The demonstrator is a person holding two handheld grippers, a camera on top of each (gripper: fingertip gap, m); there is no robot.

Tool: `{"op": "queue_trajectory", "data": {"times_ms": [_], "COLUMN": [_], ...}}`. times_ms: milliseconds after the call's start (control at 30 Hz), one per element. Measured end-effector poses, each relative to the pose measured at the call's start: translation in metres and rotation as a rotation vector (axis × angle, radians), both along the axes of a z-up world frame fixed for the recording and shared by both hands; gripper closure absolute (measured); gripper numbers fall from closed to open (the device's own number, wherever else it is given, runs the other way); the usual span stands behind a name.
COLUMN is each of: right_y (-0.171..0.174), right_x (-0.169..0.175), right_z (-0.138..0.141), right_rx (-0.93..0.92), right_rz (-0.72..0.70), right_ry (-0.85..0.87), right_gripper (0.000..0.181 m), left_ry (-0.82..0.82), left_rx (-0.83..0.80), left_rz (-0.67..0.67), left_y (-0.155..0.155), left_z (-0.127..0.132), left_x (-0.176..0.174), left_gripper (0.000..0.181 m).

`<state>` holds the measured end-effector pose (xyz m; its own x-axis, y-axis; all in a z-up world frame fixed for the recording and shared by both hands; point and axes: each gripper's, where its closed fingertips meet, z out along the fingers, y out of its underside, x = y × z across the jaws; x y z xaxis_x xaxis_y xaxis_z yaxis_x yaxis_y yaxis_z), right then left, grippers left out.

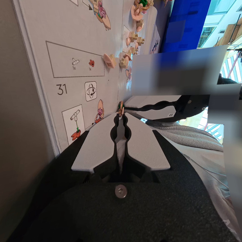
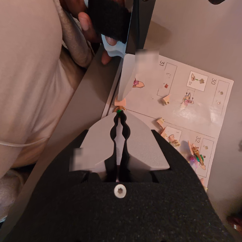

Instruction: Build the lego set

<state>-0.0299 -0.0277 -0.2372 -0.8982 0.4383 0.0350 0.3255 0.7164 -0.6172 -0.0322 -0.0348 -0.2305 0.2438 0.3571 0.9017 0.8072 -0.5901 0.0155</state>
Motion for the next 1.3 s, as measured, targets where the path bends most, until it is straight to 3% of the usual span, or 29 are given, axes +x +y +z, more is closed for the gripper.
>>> {"op": "queue_trajectory", "data": {"times_ms": [567, 867, 1133, 1300], "right_y": [0.0021, 0.006, 0.0068, 0.0073], "right_x": [0.0011, 0.0026, 0.0033, 0.0043], "right_z": [0.0004, -0.0004, -0.0004, -0.001], "right_rx": [-0.182, -0.147, -0.133, -0.127], "right_rz": [-0.121, -0.124, -0.13, -0.166], "right_ry": [-0.006, 0.009, -0.068, -0.213], "right_gripper": [0.179, 0.18, 0.18, 0.181], "left_ry": [0.049, -0.003, -0.026, -0.031], "left_rx": [-0.151, -0.192, -0.188, -0.178], "left_rz": [-0.09, -0.106, -0.136, -0.171], "left_y": [-0.0019, -0.0003, -0.0002, -0.001], "left_z": [-0.0037, -0.0036, -0.0032, -0.0031], "left_x": [0.0019, 0.0021, 0.0022, 0.0026], "left_gripper": [0.175, 0.176, 0.176, 0.176]}}
